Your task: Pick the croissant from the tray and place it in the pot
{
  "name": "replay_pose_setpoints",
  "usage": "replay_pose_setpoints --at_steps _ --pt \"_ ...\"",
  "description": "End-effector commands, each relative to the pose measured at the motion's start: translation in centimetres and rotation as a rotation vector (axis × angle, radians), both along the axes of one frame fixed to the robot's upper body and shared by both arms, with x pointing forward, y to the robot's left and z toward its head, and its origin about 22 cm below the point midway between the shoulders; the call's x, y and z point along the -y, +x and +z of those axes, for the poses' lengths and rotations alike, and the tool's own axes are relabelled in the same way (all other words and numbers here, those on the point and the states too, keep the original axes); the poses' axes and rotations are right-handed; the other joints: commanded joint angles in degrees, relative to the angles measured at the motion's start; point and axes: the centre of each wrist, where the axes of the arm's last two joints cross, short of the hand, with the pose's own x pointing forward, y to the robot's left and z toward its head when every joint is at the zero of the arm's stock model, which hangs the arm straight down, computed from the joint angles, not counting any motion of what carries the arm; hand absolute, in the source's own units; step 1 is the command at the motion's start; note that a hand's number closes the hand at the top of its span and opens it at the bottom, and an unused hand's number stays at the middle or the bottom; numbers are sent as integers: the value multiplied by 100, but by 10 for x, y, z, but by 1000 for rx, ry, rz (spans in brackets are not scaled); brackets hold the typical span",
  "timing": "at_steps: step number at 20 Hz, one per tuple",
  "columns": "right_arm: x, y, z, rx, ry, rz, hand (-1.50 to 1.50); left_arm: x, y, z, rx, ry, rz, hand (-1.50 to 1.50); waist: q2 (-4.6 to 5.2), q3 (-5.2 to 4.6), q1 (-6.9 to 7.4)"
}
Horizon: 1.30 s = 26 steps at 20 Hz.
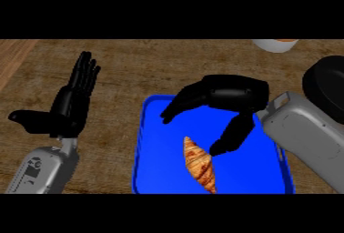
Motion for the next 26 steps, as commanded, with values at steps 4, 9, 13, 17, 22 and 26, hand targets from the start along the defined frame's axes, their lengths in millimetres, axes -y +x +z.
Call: replay_pose_setpoints --at_steps 4,9,13,17,22,26 --pt "-26 13 66 168 -245 314 -150 -28 21 11 -18 -16 61 0 -32 4 -436" --pt "-60 0 50 303 -483 387 -150 -46 11 12 -17 4 67 0 -89 5 -457" --pt "-104 -9 44 347 -545 435 -150 -25 10 1 -28 -17 88 0 -104 6 -538" --pt "-103 -21 16 377 -627 447 -150 -45 1 -3 -26 -8 121 0 -128 9 -617" --pt "-117 -33 -3 385 -677 396 -150 -48 -6 -10 -51 -19 98 0 -132 10 -667" --pt "-100 -27 -12 350 -758 402 -150 -40 -3 10 -31 -11 117 0 -132 12 -681"
